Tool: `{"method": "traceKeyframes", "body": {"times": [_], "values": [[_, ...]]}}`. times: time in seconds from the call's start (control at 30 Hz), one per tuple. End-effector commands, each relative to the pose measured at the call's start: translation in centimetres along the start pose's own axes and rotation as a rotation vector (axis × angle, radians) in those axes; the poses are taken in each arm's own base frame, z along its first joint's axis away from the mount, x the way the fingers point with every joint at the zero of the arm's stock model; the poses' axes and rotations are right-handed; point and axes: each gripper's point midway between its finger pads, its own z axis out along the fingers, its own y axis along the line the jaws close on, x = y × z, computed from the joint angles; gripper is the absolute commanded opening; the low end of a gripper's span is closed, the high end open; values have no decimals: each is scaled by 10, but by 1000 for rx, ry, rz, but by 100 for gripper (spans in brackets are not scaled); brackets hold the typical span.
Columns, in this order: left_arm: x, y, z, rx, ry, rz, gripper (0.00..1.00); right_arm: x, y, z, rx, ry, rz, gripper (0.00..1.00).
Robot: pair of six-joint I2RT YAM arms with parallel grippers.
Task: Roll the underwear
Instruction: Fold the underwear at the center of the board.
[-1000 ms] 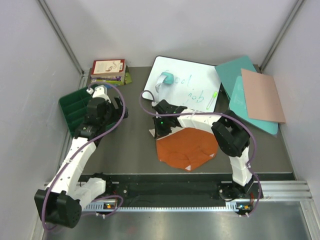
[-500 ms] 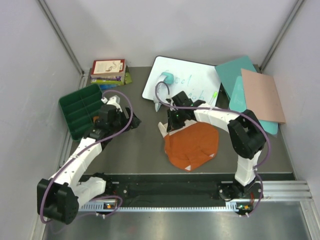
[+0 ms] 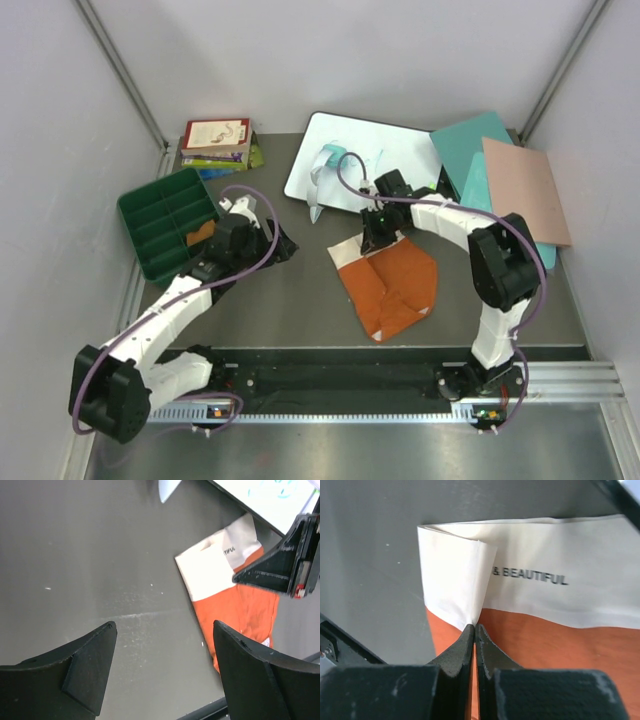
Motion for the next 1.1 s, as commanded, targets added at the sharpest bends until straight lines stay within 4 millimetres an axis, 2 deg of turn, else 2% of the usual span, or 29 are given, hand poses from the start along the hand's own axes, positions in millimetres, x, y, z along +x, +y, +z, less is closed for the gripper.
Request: {"method": "traceKeyframes", "body": {"times": [0.0, 0.17, 0.4, 0.67, 0.83, 1.07], "values": [[-1, -12, 7, 30, -34, -15, 82, -14, -8, -26, 6, -53, -41, 0], [4, -14, 12, 30, -19, -22, 82, -15, -25, -35, 47, -50, -36, 0], [5, -15, 16, 30, -12, -24, 82, -28, -49, -54, 111, -85, -22, 0], [9, -17, 21, 36, 3, -32, 82, -47, -63, -67, 172, -101, -43, 0], [10, -16, 20, 31, 1, -33, 82, -62, -64, -79, 199, -119, -68, 0], [11, -15, 22, 29, 9, -37, 82, -61, -74, -68, 228, -68, -66, 0]]}}
